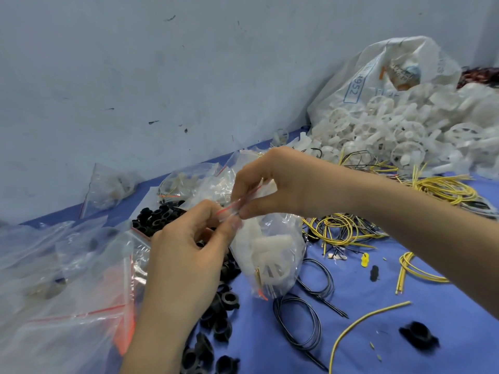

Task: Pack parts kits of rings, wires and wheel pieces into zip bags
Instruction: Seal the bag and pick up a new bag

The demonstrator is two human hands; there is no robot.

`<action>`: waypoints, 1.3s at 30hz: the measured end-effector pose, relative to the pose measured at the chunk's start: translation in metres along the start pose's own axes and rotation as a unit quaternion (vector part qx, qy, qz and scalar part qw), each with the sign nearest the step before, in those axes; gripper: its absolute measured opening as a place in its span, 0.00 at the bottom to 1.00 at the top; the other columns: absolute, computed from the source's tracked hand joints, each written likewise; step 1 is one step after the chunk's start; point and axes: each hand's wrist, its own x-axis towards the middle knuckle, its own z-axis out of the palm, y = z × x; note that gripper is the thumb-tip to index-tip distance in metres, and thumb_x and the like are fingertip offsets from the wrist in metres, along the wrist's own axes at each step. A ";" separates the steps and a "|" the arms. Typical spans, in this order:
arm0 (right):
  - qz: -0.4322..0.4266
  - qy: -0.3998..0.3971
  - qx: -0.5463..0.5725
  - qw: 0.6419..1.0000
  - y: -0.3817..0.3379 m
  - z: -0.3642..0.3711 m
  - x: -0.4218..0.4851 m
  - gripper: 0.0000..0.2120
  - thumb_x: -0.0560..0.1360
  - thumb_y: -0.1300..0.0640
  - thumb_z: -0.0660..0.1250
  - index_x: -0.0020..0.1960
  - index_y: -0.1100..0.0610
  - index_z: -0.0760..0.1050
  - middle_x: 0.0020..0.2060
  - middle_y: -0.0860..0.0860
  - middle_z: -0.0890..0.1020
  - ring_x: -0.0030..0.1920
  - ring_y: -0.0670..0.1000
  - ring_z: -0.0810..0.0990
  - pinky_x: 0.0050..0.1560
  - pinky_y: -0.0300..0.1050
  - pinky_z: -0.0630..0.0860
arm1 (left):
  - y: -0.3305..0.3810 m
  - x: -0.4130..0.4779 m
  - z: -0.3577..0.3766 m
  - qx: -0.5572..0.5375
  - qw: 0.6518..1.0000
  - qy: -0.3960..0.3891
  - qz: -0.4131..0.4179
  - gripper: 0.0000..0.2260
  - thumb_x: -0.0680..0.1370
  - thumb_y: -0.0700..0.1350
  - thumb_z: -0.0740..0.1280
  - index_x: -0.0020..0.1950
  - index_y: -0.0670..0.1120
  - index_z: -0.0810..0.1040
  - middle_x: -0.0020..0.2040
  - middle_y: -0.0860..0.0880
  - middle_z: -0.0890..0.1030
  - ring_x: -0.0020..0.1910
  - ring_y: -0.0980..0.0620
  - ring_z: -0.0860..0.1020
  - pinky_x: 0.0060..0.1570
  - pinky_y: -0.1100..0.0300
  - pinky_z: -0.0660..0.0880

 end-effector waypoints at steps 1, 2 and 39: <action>-0.003 0.003 0.002 1.000 0.000 0.000 0.000 0.05 0.71 0.59 0.73 0.47 0.57 0.82 0.42 0.47 0.85 0.43 0.41 0.81 0.50 0.34 0.74 | 0.000 0.000 0.000 -0.018 1.000 -0.004 -0.005 0.05 0.73 0.50 0.71 0.39 0.50 0.78 0.28 0.52 0.76 0.27 0.51 0.69 0.28 0.60 0.67; -0.007 0.005 0.004 1.000 0.000 0.001 0.000 0.05 0.71 0.60 0.73 0.47 0.57 0.82 0.41 0.48 0.85 0.43 0.41 0.81 0.50 0.33 0.74 | 0.000 0.000 0.000 -0.033 0.999 -0.009 -0.009 0.06 0.74 0.48 0.72 0.39 0.50 0.78 0.27 0.53 0.75 0.25 0.54 0.66 0.25 0.63 0.64; -0.082 0.017 -0.081 0.993 0.014 -0.005 -0.007 0.01 0.73 0.57 0.72 0.45 0.53 0.80 0.42 0.44 0.81 0.49 0.46 0.75 0.55 0.48 0.71 | 0.006 0.002 0.006 0.071 0.993 0.010 0.089 0.05 0.73 0.47 0.65 0.38 0.52 0.73 0.40 0.56 0.76 0.41 0.57 0.76 0.40 0.66 0.70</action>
